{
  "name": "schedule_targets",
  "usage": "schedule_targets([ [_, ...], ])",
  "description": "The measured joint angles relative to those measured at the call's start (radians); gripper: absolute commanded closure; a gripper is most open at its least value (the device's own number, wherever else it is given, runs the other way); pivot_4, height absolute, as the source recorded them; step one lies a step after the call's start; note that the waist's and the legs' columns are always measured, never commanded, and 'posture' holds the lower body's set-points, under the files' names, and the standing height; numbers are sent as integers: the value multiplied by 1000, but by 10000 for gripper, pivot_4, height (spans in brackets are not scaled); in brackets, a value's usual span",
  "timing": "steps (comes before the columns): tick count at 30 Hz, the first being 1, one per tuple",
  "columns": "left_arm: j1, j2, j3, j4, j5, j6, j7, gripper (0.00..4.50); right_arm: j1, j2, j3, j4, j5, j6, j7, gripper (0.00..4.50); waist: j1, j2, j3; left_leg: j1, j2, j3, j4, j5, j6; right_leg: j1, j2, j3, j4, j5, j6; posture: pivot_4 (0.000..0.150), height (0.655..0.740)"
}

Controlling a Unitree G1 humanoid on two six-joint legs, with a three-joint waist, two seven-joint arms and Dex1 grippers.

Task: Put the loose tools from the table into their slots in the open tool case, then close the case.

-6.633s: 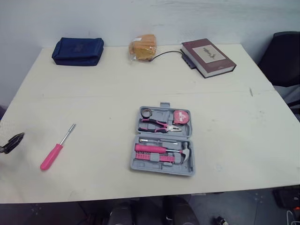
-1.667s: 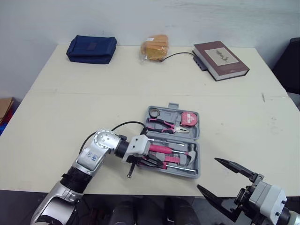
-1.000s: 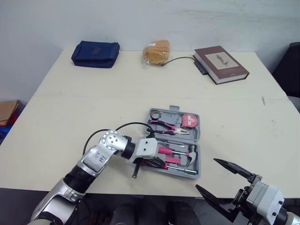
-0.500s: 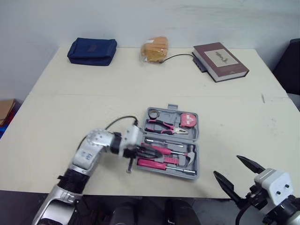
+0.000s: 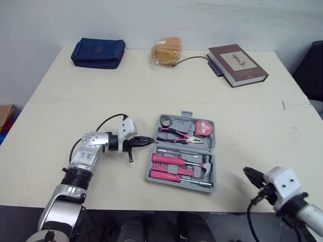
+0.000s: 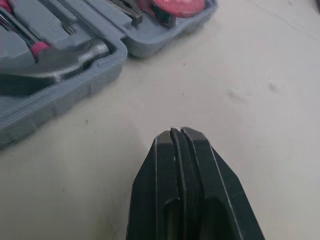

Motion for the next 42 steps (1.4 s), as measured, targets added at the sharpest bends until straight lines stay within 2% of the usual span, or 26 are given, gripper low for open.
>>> schedule_targets([
  [5, -1, -12, -9, -5, 29, 33, 27, 45000, -62, -2, 62, 21, -26, 37, 1, 44792, 0, -1, 1, 1, 0, 0, 1, 0, 1, 0, 0, 0, 1, 0, 0, 1500, 7400],
  [10, 5, -42, -26, -40, 67, 61, 81, 45000, -212, -7, 161, 88, -82, 57, -6, 44792, 0, -1, 1, 1, 1, 0, 2, 0, 3, 0, -1, 2, 2, 1, 2, 1500, 7400],
  [20, 8, -50, -32, -62, 74, 88, 106, 45000, -394, -41, 225, 246, -125, 47, 27, 44792, 1, -1, 1, 0, 1, 0, 5, 1, 1, 1, -2, 2, 3, 2, 3, 1500, 7400],
  [23, 13, -49, -30, -70, 72, 93, 104, 45000, -417, -48, 233, 274, -125, 28, 45, 44792, 0, -1, 1, 0, 1, 1, 5, 1, 1, 1, -2, 2, 2, 2, 3, 1500, 7400],
  [30, 121, 16, -7, -223, 31, 168, 40, 45000, -508, -61, 286, 351, -154, -31, 114, 44792, -24, -1, 1, 2, 2, 3, 4, 1, 0, 1, -1, 3, 3, 2, 2, 1500, 7400],
  [42, 166, 33, -4, -280, 44, 165, 108, 45000, -529, -63, 301, 373, -154, -37, 146, 44792, -27, -1, 1, 4, 4, 3, 3, 2, 0, 1, -2, 4, 4, 2, 2, 1500, 7400],
])
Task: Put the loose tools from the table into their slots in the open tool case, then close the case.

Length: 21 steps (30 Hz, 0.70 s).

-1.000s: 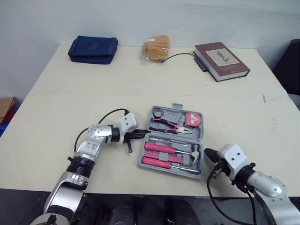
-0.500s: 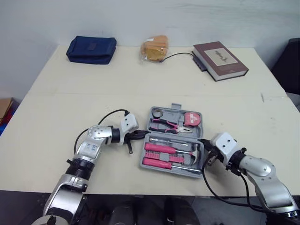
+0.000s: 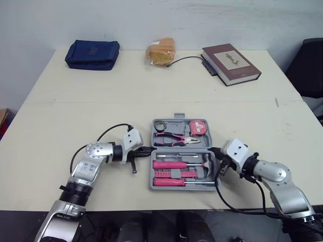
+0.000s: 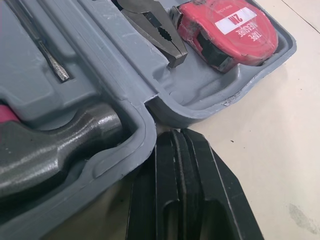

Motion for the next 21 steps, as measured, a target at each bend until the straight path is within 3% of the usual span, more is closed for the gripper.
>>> schedule_targets([
  [1, -2, 0, -1, 3, 2, -2, 5, 45000, 4, -1, -5, 0, 0, -5, 0, 44792, 1, 0, 0, 0, 0, 0, 0, 0, 0, 0, 0, 0, 0, 0, 0, 1500, 7400],
  [4, -21, 8, 2, 28, 21, -21, 54, 36690, 40, -22, -25, -13, -1, -27, -1, 45000, 3, 0, 0, 0, 0, 0, 0, 0, 0, 0, 0, 0, 0, 0, 0, 1500, 7400],
  [7, -28, 47, 36, 40, 22, -16, 81, 24081, 90, -40, -61, -41, 23, -15, 5, 45000, 3, 0, 0, 0, 0, 0, 0, 0, 0, 0, -1, 0, 0, 0, 0, 1500, 7400],
  [8, -27, 57, 47, 42, 17, -14, 80, 18964, 120, -45, -90, -67, 45, 16, 8, 38363, 3, 0, 0, 0, 0, 0, 0, 0, 0, 0, -1, 0, 0, 0, 0, 1500, 7400],
  [9, -21, 74, 66, 43, 6, -12, 68, 14954, 164, -58, -136, -100, 78, 53, 16, 35804, 6, 0, 0, -1, 0, 0, -1, 0, 0, -1, -1, 0, 0, 0, 0, 1500, 7400],
  [11, -12, 112, 96, 44, -9, 17, 60, 5461, 223, -93, -197, -142, 106, 104, 27, 25944, 6, 0, 0, -2, 0, 0, -1, 0, 0, -1, -1, -1, -1, 0, 0, 1500, 7400],
  [12, -11, 134, 113, 40, -16, 54, 62, 3702, 242, -107, -228, -165, 120, 137, 29, 23482, 6, 0, 1, -2, 0, 0, 0, -1, 2, -1, -1, 0, -1, 0, 0, 1500, 7400],
  [13, -13, 148, 126, 36, -21, 94, 64, 0, 245, -106, -253, -187, 140, 170, 25, 16460, 5, 0, 1, -2, 0, -1, 0, -2, 3, -1, -1, -1, -1, 0, 0, 1500, 7400],
  [14, -26, 160, 129, 19, -39, 176, 64, 0, 238, -96, -290, -225, 197, 248, 13, 13717, 3, 0, 1, -2, 0, 0, 0, -2, 3, -1, -1, 0, 0, 0, 0, 1500, 7400],
  [16, -58, 161, 138, -33, -94, 339, 61, 0, 177, -85, -344, -302, 296, 442, -39, 3049, 2, 0, 2, -2, 0, -1, 0, -2, 3, -1, -2, 0, 0, 1, 0, 1500, 7400],
  [17, -83, 152, 151, -55, -135, 427, 64, 0, 123, -86, -363, -335, 335, 584, -81, 383, 2, 0, 2, -2, 0, -1, 0, -2, 3, -1, -2, 1, 1, 1, -1, 1500, 7400],
  [21, -204, 126, 163, -131, -212, 702, 127, 0, -178, -18, -448, -380, 495, 1084, -213, 383, 1, 0, 3, -3, 0, -5, -2, 1, -2, -2, -1, 4, 1, 0, -2, 1500, 7400],
])
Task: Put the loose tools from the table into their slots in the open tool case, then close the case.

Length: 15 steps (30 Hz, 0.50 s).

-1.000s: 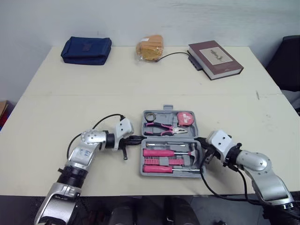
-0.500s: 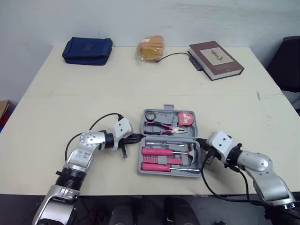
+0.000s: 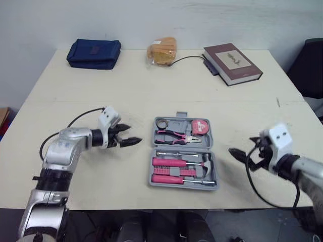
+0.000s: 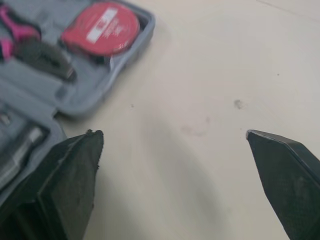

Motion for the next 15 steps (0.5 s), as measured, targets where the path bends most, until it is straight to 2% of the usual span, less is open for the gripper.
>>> schedule_targets([
  [3, -70, -62, -24, -16, -3, 172, 89, 0, -203, 59, 21, 30, 13, 238, -80, 383, 0, 4, 2, -1, -2, 1, 0, 2, -1, -1, 1, -1, 2, 0, 0, 1500, 7400],
  [5, -83, -109, -46, -46, -4, 250, 148, 0, -255, 87, 65, 73, 14, 310, -141, 383, 4, 3, 2, -3, -3, -1, 0, 2, -2, -1, 2, -1, 2, 0, 0, 1500, 7400],
  [9, -83, -122, -79, -71, 9, 295, 220, 0, -265, 115, 105, 146, 16, 333, -224, 383, 3, 3, 3, -6, -4, 4, -1, 2, -1, -5, 2, -3, 1, 1, 2, 1500, 7400],
  [15, -77, -204, -56, -72, 45, 276, 353, 0, -337, 124, 132, 218, 53, 333, -304, 383, -1, 3, 3, -4, -3, 6, 0, 2, 0, -5, 2, -1, 1, 2, 4, 1500, 7400],
])
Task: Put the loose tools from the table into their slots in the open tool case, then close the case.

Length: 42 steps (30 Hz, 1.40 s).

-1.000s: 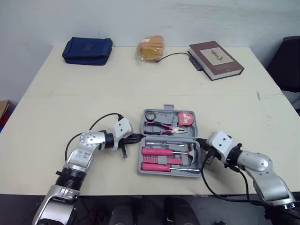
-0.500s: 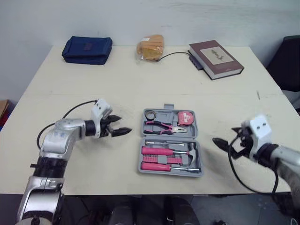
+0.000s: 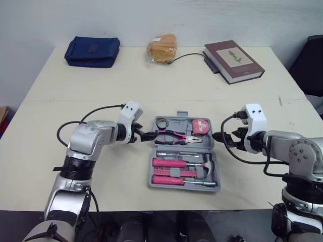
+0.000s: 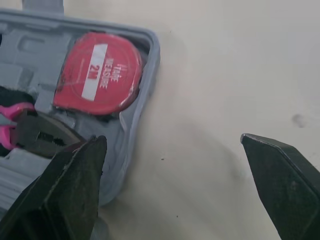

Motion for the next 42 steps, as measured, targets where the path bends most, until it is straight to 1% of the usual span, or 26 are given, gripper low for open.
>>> schedule_targets([
  [4, 9, -32, 4, -2, -5, 13, 32, 0, -5, 8, 21, 60, 23, 0, -45, 383, 0, 0, 0, 0, 0, 0, 0, 1, 0, 0, 0, 0, 0, 0, 0, 1500, 7400],
  [18, -4, -62, -2, 34, 12, -7, 94, 0, -82, 29, 98, 190, 52, 0, -140, 383, 0, 0, 0, 2, 1, 0, 0, 1, 1, 1, -1, 1, 0, 0, 0, 1500, 7400],
  [21, 0, -70, -7, 27, 13, 1, 103, 8033, -87, 29, 101, 204, 49, -1, -151, 8257, 0, 0, 0, 3, 1, 0, 0, 1, 1, 2, -1, 1, 0, 0, 0, 1500, 7400],
  [23, 5, -81, -15, 19, 14, 4, 111, 17522, -89, 34, 100, 213, 50, -4, -159, 18939, 0, 0, 0, 3, 1, 0, 0, 1, 0, 2, -1, 1, 0, 0, 0, 1500, 7400],
  [27, 8, -95, -46, -1, 13, 7, 112, 35729, -92, 62, 98, 214, 80, -7, -159, 38862, 0, 0, 0, 3, 1, 0, 0, 1, 0, 2, -1, 1, 0, 0, 0, 1500, 7400],
  [28, 8, -102, -45, -4, 13, 11, 119, 39271, -92, 68, 93, 214, 85, -7, -160, 43678, 0, 0, 0, 4, 1, 0, 0, 1, 0, 3, -1, 1, 0, 0, 0, 1500, 7400],
  [29, 8, -103, -42, -6, 13, 14, 126, 41465, -92, 68, 87, 215, 91, -7, -161, 45000, 0, 0, -1, 5, 1, 0, 0, 1, 1, 4, -2, 1, -1, 0, 0, 1500, 7400],
  [31, 9, -107, -40, -14, 13, 20, 133, 43349, -92, 70, 76, 215, 100, -8, -168, 45000, 0, 0, -1, 6, 1, 0, 0, 1, 1, 4, -2, 1, -1, 0, 0, 1500, 7400],
  [35, 17, -116, -24, -21, 14, 18, 145, 44837, -92, 106, 34, 202, 102, 0, -196, 45000, -1, 1, -1, 6, 1, -1, -1, 1, 0, 4, -2, 1, 0, 0, -1, 1500, 7400],
  [37, 32, -134, 0, -19, 15, -34, 149, 44979, -81, 119, 22, 149, 84, -15, -197, 45000, -1, 2, 0, 4, 1, 0, -1, 2, 0, 2, -2, 1, 0, 1, -1, 1500, 7400],
  [38, 41, -144, 15, -16, 15, -66, 152, 44979, -66, 106, 36, 115, 76, -43, -182, 45000, 0, 3, 1, 3, 1, 0, -1, 2, 0, 1, -2, 1, 0, 1, -1, 1500, 7400],
  [40, 55, -170, 44, 1, 13, -157, 149, 44979, 0, 21, 123, 4, 44, -176, -121, 45000, 6, 4, 1, 0, 0, -1, -2, 2, 0, -1, -2, 0, -1, 1, -1, 1500, 7400],
  [42, 59, -177, 59, 4, 12, -212, 145, 44979, 35, -15, 161, -52, 9, -269, -89, 45000, 5, 3, 2, -1, -1, 1, -2, 2, 0, -1, -1, 0, -1, 2, 1, 1500, 7400],
])
